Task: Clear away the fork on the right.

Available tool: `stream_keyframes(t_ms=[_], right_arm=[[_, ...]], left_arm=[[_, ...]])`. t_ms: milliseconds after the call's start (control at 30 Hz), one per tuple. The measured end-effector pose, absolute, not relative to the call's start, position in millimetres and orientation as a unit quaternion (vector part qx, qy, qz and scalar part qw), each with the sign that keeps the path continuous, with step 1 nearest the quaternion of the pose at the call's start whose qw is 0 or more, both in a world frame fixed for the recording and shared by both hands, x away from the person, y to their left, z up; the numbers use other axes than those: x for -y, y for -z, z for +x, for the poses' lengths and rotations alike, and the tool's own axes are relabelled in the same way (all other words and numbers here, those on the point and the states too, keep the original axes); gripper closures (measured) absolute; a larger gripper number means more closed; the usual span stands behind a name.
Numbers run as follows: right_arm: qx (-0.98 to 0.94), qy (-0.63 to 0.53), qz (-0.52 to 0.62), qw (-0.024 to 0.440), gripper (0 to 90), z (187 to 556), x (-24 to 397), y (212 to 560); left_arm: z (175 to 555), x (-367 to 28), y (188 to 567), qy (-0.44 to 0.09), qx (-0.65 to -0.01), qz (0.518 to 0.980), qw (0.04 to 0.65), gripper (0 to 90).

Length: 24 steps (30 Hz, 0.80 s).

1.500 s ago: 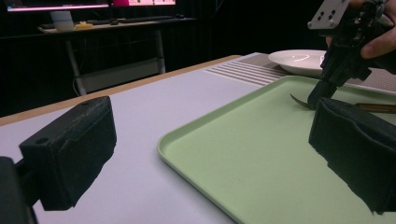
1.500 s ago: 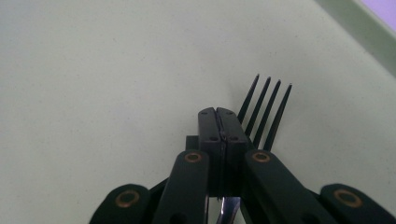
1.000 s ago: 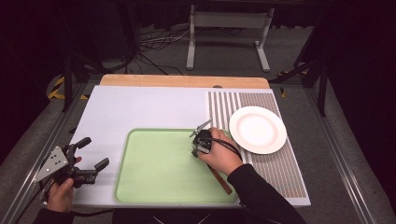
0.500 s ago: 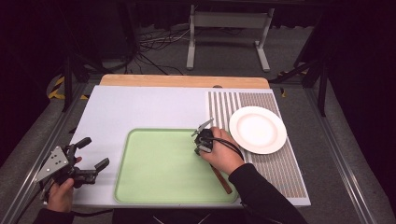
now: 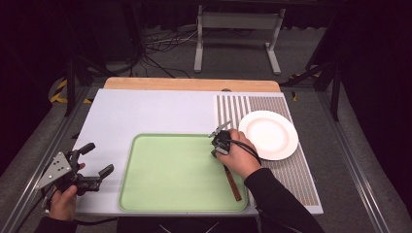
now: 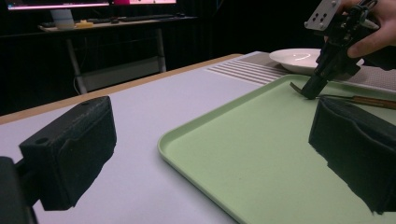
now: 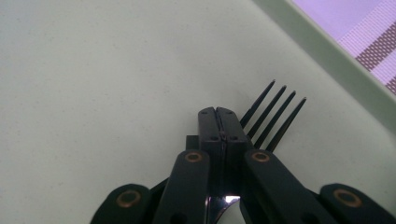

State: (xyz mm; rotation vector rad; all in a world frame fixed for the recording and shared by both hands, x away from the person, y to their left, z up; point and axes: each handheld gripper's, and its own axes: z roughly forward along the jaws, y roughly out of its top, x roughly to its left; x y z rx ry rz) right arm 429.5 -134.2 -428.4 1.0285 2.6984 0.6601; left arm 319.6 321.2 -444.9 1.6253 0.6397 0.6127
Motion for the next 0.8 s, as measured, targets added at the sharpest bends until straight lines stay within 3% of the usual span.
stream_keyframes(t_ms=[800], right_arm=[[-0.888, -0.206, 0.395, 0.116, 90.0, 436, 167, 426]], left_arm=[[320, -321, 445, -0.265, -0.276, 0.702, 0.601, 1.6]])
